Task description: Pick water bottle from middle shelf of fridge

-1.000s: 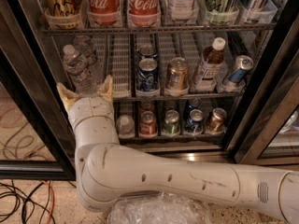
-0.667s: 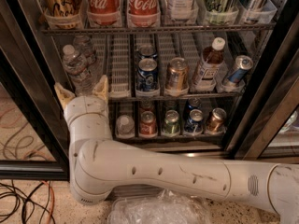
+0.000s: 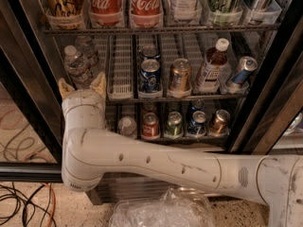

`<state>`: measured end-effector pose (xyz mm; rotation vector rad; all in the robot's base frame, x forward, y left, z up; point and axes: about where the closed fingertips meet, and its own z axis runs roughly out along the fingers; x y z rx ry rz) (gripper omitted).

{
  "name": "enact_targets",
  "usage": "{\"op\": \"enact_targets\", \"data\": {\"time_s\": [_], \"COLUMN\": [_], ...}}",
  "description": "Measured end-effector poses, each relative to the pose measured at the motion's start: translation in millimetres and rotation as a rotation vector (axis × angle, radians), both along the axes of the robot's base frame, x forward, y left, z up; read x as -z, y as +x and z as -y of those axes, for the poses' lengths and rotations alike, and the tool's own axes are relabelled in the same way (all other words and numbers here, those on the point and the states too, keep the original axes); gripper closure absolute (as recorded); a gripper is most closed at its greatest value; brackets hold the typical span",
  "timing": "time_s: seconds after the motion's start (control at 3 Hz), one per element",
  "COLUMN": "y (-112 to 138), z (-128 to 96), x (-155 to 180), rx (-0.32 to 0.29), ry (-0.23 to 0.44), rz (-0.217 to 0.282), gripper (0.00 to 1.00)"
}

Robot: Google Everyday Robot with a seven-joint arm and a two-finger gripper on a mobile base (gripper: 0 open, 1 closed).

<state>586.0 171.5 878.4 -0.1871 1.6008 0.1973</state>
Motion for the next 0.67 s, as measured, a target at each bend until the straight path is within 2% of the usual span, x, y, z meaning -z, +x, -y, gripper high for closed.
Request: {"op": "enact_targets", "data": {"time_s": [0.67], "y": [21.6], "z": [-4.3], "x": [6.5], "rx": [0.035], "ry": [-0.034], "rz": [-0.014], "gripper": [0.31]}}
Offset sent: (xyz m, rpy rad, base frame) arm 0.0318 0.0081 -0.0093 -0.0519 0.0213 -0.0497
